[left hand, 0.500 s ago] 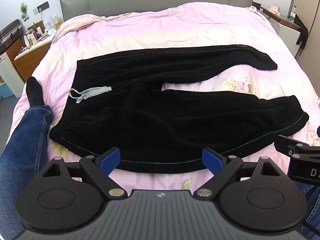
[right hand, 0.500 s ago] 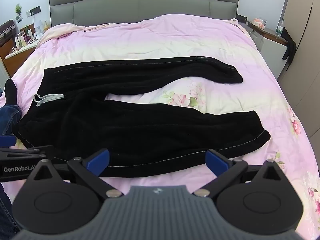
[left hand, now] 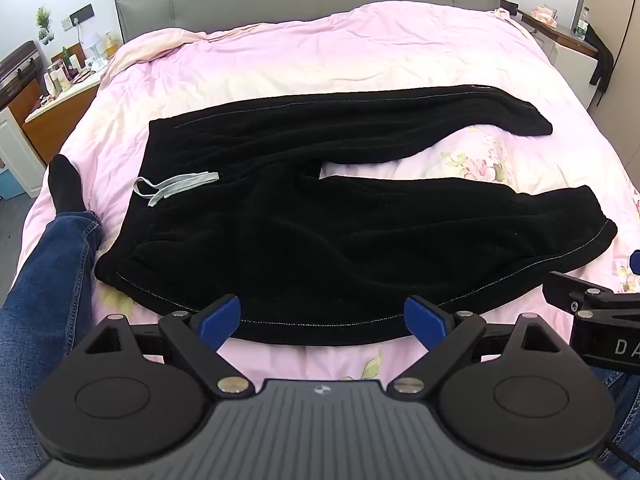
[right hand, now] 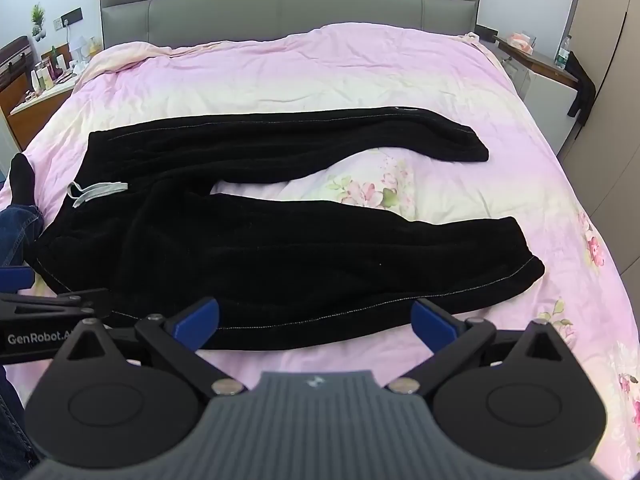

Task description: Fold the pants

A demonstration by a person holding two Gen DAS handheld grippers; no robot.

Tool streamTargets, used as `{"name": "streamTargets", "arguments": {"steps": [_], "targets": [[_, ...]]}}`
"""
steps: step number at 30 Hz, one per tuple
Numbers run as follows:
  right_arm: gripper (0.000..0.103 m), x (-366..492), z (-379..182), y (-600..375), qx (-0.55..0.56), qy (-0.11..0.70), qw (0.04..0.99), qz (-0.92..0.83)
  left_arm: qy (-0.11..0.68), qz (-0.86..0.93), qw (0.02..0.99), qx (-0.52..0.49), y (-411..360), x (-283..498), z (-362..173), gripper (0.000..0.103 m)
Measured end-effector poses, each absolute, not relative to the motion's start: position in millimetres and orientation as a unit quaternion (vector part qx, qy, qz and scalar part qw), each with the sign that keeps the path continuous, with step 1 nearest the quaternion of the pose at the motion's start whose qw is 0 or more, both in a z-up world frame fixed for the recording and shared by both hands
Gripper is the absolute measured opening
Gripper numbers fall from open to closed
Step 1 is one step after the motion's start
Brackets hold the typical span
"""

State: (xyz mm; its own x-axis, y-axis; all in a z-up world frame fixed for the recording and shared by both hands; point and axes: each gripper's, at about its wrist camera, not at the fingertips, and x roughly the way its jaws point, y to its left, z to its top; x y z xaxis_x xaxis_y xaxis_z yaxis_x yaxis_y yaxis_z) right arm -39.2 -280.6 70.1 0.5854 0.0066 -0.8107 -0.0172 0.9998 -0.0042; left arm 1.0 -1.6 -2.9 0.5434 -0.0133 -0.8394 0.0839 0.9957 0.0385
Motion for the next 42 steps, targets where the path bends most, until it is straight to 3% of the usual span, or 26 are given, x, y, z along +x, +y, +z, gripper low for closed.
{"name": "streamTargets", "arguments": {"steps": [42], "targets": [[0.098,-37,66,-283,-0.003,0.462,0.887,0.007,0.484,-0.035,0.874,0.039,-10,0,-9,0.103]]}}
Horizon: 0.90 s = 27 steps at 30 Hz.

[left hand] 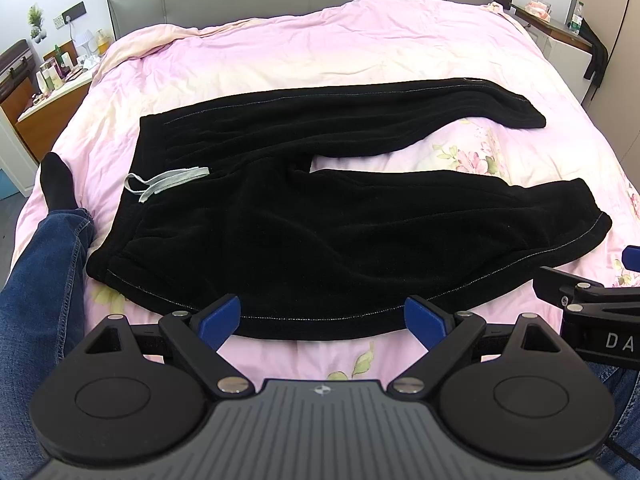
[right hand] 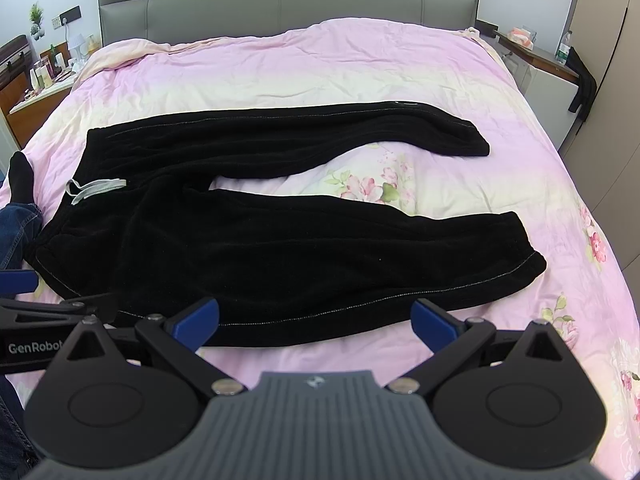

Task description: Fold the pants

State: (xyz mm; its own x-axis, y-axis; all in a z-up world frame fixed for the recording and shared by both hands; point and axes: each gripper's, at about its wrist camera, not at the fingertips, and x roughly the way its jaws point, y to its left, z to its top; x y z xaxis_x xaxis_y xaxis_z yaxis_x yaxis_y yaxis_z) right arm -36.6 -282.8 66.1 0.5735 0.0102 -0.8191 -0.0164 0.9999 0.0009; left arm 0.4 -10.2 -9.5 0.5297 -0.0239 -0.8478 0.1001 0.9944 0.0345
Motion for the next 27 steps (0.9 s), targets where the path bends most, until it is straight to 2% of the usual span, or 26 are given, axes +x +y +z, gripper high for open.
{"name": "streamTargets", "arguments": {"steps": [27], "targets": [[0.098,-34.5,63.5,-283.4,-0.004,0.463,0.886,0.01,0.487,-0.039,0.872,0.038,-12.3,-0.2,-12.8,0.103]]}}
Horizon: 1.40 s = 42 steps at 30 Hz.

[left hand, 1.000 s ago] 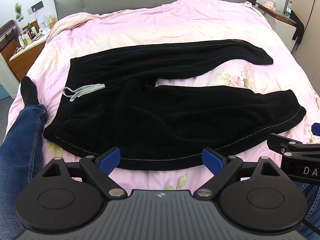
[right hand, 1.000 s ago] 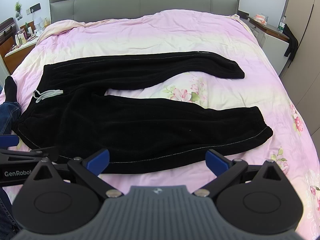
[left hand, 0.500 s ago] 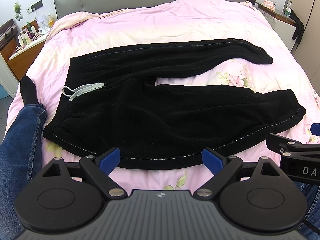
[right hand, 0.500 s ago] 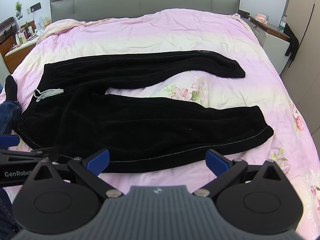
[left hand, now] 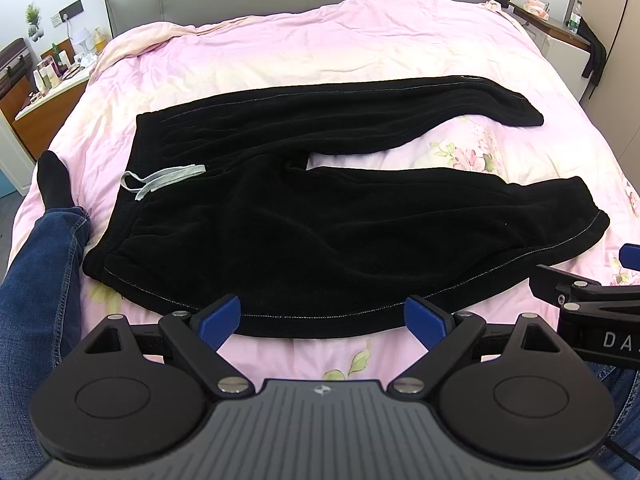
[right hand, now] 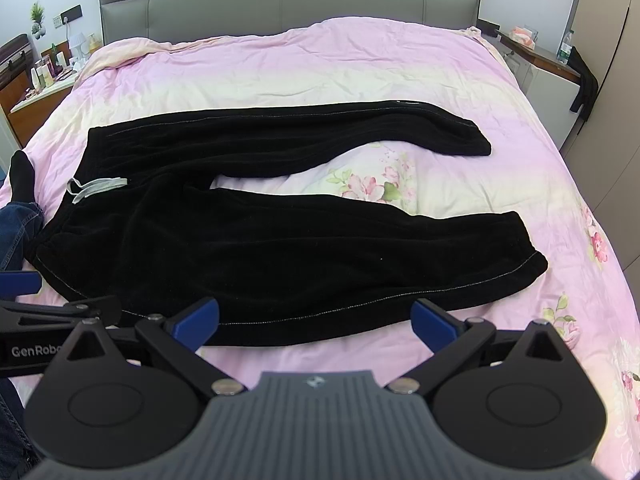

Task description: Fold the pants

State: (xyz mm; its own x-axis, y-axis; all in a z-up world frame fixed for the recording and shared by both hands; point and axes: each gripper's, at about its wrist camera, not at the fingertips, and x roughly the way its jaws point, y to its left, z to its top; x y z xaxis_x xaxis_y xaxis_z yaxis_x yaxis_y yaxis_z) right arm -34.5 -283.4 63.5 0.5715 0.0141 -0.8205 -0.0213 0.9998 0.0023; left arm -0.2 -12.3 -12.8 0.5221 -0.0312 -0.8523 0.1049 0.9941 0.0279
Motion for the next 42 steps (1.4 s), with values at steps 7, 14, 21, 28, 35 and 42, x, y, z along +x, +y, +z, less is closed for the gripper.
{"name": "streamTargets", "arguments": {"steps": [7,14,21,28,35,42], "targets": [[0.098,-35,63,-283,-0.004,0.463,0.886,0.01,0.488,-0.041,0.871,0.036,-11,1,-12,0.103],[0.098,-33,64,-284,-0.006,0.46,0.888,0.01,0.485,-0.044,0.872,0.048,-13,3,-11,0.103],[0.098,-15,65,-302,-0.016,0.429,0.903,0.027,0.463,-0.106,0.877,0.076,-6,26,-13,0.103],[0.098,21,29,-307,-0.149,0.411,0.897,0.069,0.446,-0.134,0.87,0.159,3,57,-38,0.102],[0.098,23,-18,-316,-0.256,0.294,0.894,0.22,0.391,-0.246,0.841,0.284,17,55,-91,0.093],[0.098,23,-76,-301,-0.444,0.289,0.767,0.362,0.343,-0.341,0.733,0.478,27,39,-151,0.09]]}}
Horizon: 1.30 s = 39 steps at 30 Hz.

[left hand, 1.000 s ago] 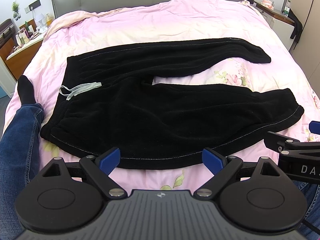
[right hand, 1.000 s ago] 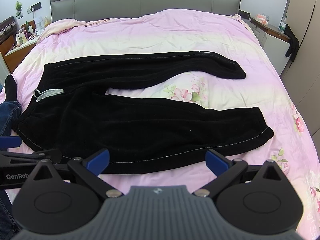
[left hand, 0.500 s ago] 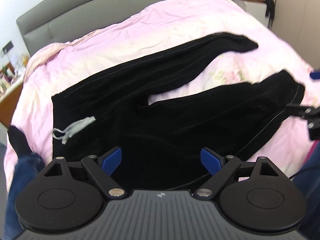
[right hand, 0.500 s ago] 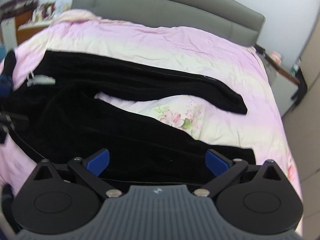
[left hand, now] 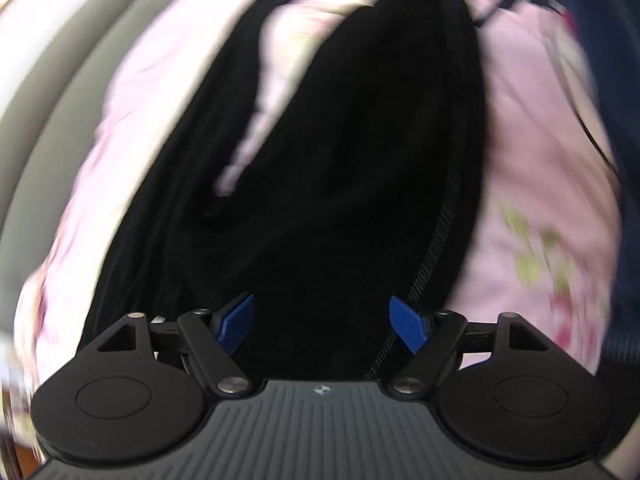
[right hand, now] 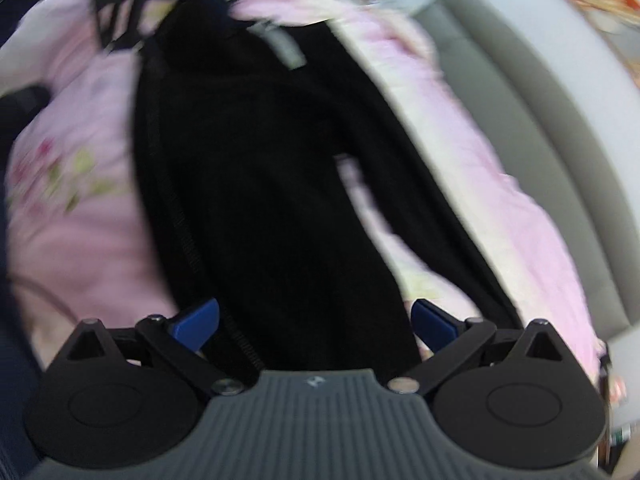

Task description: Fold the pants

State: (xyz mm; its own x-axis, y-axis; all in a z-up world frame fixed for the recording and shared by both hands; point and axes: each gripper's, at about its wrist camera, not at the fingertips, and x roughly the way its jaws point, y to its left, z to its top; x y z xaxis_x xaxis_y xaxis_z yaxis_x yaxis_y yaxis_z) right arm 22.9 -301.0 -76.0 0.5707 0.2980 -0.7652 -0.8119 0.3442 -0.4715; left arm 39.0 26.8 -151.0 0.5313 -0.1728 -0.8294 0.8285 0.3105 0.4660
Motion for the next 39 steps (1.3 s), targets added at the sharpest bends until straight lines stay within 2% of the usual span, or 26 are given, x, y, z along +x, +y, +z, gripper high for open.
{"name": "streamTargets", "arguments": {"steps": [6,8,11,18,25,29,33,34,36,38,39], "targets": [[0.097,9,-131,-292,-0.568,0.24,0.676,0.404,0.324,-0.383,0.682,0.532,52,30,-188,0.09],[0.091,10,-143,-292,-0.585,0.241,0.655,0.413,0.325,-0.391,0.684,0.523,61,35,-190,0.09],[0.09,11,-155,-303,-0.603,0.239,0.634,0.421,0.316,-0.393,0.68,0.532,78,34,-194,0.09],[0.09,26,-164,-323,-0.596,0.251,0.647,0.403,0.301,-0.395,0.659,0.565,116,42,-212,0.089],[0.09,41,-179,-356,-0.626,0.263,0.638,0.364,0.232,-0.395,0.647,0.609,131,45,-228,0.103],[0.085,55,-189,-376,-0.611,0.306,0.647,0.337,0.246,-0.374,0.663,0.6,140,55,-225,0.103],[0.083,58,-199,-391,-0.62,0.306,0.645,0.324,0.235,-0.359,0.658,0.619,153,57,-224,0.103],[0.081,60,-200,-402,-0.627,0.304,0.641,0.323,0.235,-0.354,0.655,0.625,154,59,-225,0.103],[0.071,61,-206,-409,-0.631,0.311,0.635,0.321,0.24,-0.346,0.655,0.627,155,62,-226,0.103],[0.048,65,-211,-416,-0.63,0.322,0.631,0.319,0.25,-0.343,0.655,0.626,155,65,-226,0.103],[0.04,67,-210,-421,-0.629,0.325,0.632,0.317,0.252,-0.344,0.654,0.625,155,66,-226,0.102]]}}
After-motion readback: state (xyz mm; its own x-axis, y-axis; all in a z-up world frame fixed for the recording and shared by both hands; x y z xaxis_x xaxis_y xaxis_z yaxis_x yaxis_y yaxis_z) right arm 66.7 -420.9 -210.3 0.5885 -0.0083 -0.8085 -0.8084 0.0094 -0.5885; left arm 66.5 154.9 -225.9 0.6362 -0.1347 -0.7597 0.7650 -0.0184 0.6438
